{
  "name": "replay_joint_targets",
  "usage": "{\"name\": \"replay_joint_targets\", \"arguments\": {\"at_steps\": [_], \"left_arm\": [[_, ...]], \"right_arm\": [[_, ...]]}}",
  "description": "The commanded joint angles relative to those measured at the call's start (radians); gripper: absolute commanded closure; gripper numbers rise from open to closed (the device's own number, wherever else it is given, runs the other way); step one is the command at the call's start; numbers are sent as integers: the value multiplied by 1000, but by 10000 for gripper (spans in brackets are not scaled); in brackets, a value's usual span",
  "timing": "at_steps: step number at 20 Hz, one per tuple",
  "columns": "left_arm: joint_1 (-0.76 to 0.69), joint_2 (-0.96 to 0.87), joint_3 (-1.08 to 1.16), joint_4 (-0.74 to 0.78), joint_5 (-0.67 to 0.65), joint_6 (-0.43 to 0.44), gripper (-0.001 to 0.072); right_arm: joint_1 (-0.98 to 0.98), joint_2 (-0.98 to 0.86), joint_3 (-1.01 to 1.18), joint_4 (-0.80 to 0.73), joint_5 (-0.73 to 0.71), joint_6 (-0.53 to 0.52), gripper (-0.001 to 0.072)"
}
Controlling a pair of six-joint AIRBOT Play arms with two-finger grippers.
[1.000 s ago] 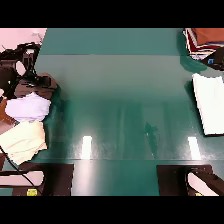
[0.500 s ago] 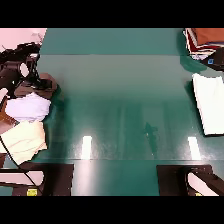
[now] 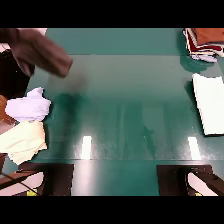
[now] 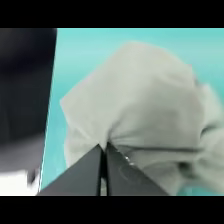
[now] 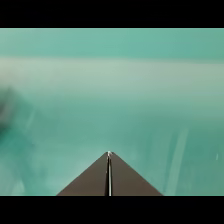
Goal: Fold the shirts.
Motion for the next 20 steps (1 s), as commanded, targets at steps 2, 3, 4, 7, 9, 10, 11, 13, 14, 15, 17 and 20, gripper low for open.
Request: {"name": "replay_joint_targets", "arguments": {"at_steps": [2,3,4,7,9,10,11,13,14,15,17,20], "left_arm": [[-196,136,148,-29,-93,58,683],[-256,134,148,-28,-119,58,683],[-319,126,143,-28,-145,57,684],[-515,65,88,-25,-186,55,683],[-625,4,32,-26,-206,55,682],[-670,-27,7,-30,-214,55,682],[-713,-60,-19,-38,-212,51,681],[-762,-115,-50,-103,-192,50,597],[-769,-134,-54,-123,-174,51,300],[-768,-146,-55,-116,-156,50,136],[-734,-148,-56,-43,-126,49,136],[-595,-168,-58,-53,-89,14,136]], "right_arm": [[1,0,78,-1,-14,0,694],[1,0,77,-1,-10,0,694],[1,0,77,0,-2,0,694],[1,0,77,1,27,0,694],[1,0,77,0,45,0,694],[1,0,77,1,61,0,694],[1,0,77,1,77,0,694],[1,1,77,0,95,0,694],[1,2,77,0,103,0,694],[1,3,77,1,109,0,694],[1,2,77,0,118,0,694],[1,2,77,0,120,0,694]]}}
